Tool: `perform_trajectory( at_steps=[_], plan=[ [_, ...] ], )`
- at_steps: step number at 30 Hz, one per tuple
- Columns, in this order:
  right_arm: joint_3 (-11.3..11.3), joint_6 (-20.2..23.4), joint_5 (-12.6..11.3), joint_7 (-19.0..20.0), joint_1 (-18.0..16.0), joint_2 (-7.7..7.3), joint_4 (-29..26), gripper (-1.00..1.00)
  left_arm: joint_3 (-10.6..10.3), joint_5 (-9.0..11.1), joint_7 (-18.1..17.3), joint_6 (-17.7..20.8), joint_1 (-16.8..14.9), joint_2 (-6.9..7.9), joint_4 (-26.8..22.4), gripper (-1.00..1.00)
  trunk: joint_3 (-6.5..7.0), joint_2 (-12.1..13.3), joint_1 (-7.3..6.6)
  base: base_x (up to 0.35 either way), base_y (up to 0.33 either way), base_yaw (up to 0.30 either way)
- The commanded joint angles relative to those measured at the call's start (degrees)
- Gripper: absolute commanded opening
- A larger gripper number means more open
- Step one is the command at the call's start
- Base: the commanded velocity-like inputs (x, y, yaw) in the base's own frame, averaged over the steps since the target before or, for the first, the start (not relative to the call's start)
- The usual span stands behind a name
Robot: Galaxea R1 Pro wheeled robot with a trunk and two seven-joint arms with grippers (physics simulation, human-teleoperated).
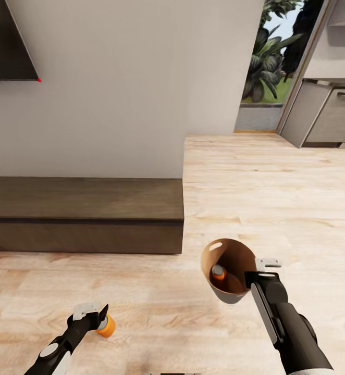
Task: Put the three can of soda from the living room inside the tash can in the kitchen.
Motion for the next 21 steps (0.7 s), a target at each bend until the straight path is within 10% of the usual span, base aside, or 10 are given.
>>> perform_trajectory(
  at_steps=[1, 21],
  plan=[
    [0.0, 0.0, 0.2, 0.0, -0.6, -0.02, -0.4, -1.0, 0.0, 0.0, 0.0, 0.0, 0.0, -0.01, 0.0, 1.0, 0.0, 0.0, 0.0, 0.002, 0.0, 0.0],
    [0.0, 0.2, 0.2, 0.0, -2.1, -1.17, -3.0, -1.0, 0.0, 0.0, 0.0, 0.0, 0.0, 0.0, 0.0, 1.0, 0.0, 0.0, 0.0, 0.065, 0.0, 0.0]
  ],
)
